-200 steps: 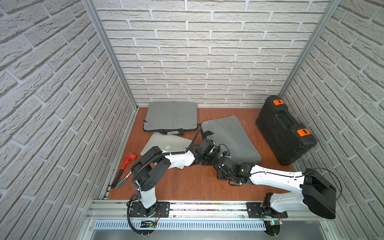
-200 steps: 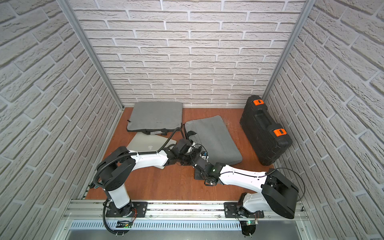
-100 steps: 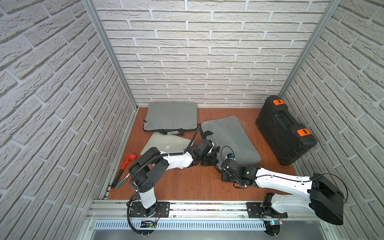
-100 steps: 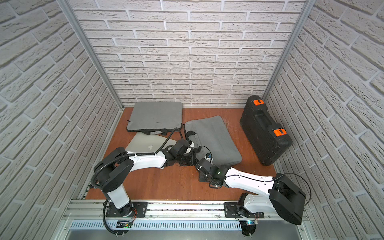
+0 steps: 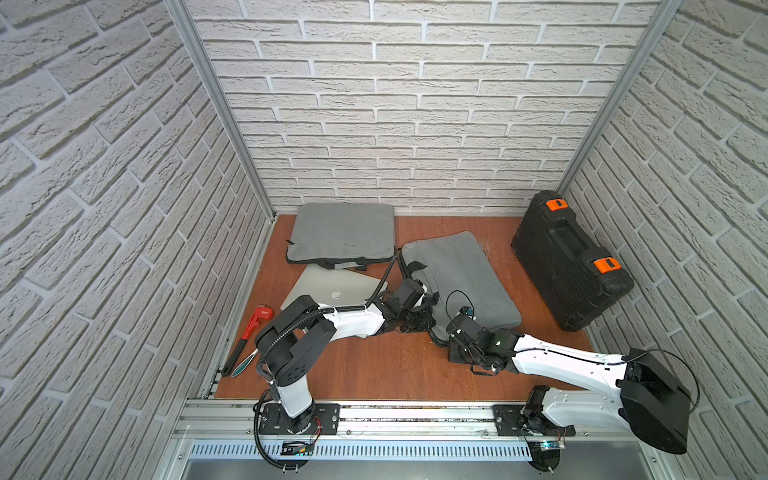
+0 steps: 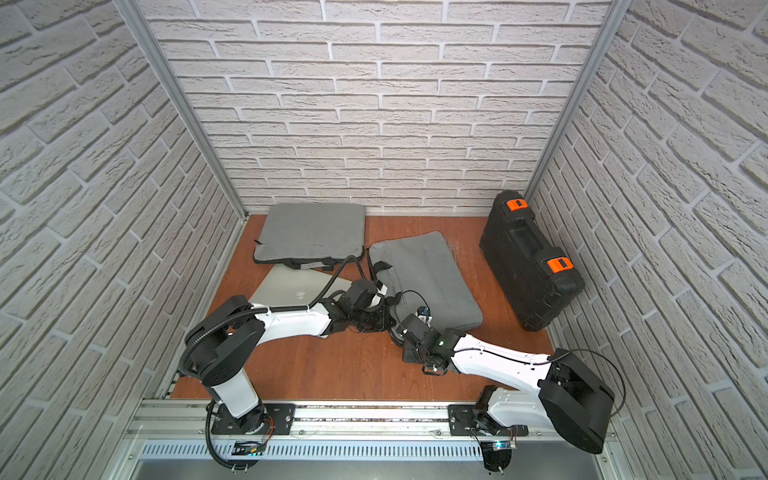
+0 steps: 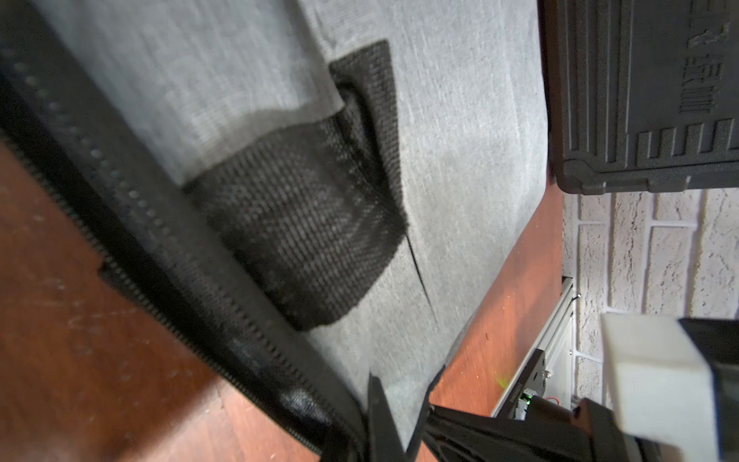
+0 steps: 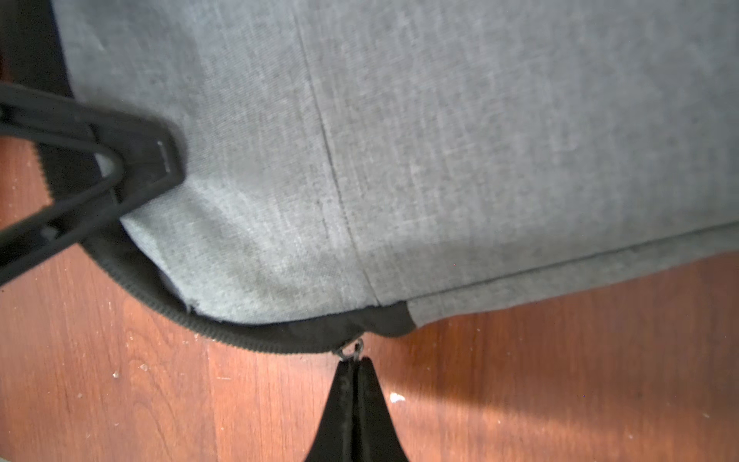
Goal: Open the zippered laptop bag and take out the laptop
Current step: Adjust the zippered laptop bag at the center of the board.
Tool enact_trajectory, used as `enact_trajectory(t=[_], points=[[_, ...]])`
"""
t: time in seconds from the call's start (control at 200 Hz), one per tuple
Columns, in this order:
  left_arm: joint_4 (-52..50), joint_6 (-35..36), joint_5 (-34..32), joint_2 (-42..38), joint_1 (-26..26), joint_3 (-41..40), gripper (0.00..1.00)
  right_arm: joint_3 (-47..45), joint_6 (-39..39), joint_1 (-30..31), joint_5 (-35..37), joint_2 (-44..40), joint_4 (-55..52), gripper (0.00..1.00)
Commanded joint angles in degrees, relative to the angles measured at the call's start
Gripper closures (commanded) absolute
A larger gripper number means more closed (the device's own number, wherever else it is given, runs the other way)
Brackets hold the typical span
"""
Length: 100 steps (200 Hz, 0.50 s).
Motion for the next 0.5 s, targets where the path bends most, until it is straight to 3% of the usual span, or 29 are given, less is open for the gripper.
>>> enact_trajectory(t=[0.0,0.22,0.495], points=[[-1.8,1.1,-1.4,-2.6,1.2,-1.5,1.0,-1.5,-0.1,-1.2,4.1,-1.1,-6.5,0.94],[-1.7,1.2,-1.6,-2.9,1.4,-1.8,1.0,-1.1,1.3,-1.7,6.4,-1.9,-9.5,0.94],[-0.7,0.9,-1.1,-1.4,1.4,-0.7,1.0,1.6,-3.1,-1.7,7.1,-3.4,-10.9,0.95]])
